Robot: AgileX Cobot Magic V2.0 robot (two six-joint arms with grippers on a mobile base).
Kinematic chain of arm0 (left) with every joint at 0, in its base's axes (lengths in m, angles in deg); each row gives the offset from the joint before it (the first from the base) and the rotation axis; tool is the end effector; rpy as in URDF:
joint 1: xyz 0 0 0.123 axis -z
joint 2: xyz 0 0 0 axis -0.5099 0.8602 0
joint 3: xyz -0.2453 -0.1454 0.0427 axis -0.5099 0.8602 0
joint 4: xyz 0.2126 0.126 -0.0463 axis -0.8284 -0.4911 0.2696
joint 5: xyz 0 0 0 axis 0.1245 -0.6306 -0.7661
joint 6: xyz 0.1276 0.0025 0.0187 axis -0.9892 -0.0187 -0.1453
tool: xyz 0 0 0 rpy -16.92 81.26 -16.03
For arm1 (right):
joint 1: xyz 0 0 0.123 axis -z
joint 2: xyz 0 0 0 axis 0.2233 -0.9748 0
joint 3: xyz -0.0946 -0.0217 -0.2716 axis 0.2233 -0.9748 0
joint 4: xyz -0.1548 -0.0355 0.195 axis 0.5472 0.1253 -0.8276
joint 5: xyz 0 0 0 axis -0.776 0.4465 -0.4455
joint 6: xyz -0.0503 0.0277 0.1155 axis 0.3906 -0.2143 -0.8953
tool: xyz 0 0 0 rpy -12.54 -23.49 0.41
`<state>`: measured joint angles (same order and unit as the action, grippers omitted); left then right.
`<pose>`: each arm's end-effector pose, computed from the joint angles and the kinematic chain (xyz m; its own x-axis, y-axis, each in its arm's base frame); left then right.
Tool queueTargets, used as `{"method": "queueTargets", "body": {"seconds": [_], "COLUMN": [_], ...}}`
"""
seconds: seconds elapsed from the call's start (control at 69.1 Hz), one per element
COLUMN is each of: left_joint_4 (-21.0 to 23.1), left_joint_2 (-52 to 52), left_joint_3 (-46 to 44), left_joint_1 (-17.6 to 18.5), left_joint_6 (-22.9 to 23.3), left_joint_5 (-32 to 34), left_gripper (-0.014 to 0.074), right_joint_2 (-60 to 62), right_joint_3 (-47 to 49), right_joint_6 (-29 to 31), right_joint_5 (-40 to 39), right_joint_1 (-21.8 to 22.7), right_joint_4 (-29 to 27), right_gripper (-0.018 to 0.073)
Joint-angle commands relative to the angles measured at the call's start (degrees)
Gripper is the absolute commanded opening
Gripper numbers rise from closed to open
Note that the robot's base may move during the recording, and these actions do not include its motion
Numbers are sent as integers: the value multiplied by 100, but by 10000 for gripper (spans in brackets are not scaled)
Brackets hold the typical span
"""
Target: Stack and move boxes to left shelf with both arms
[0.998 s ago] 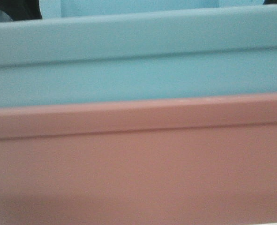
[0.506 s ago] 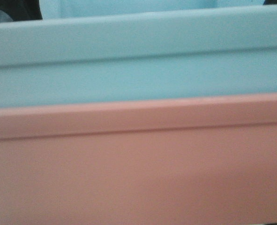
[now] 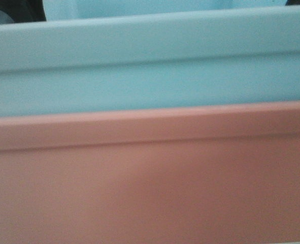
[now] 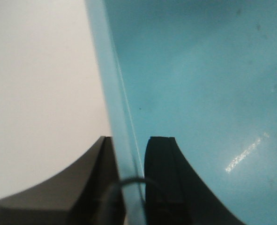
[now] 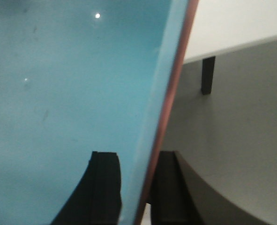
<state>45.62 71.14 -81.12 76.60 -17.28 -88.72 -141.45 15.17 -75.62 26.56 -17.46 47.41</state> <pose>0.1972 -0.1860 0.2970 -0.8479 0.1275 -0.5146 0.2757 0.9351 -0.2225 0.2025 0.1285 0.3092 -0.7924 -0.1339 -0.5951 -0.3283 0.9159 0.2310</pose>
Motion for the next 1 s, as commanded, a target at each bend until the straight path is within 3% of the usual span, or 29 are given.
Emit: {"method": "queueTargets", "body": {"seconds": [0.0, 0.983], "left_joint_4": [-407, -407], "left_joint_2": [-254, -254], "left_joint_3": [-165, -165], "left_joint_1": [5, 5], "left_joint_6": [-136, -136], "left_joint_5": [145, 145], "left_gripper": [-3, -3], "right_joint_2": [181, 181], "right_joint_3": [174, 174], "right_joint_6": [186, 186], "right_joint_5": [-195, -190], "right_joint_1": [36, 36], "right_joint_4": [400, 400], "right_gripper": [36, 36]}}
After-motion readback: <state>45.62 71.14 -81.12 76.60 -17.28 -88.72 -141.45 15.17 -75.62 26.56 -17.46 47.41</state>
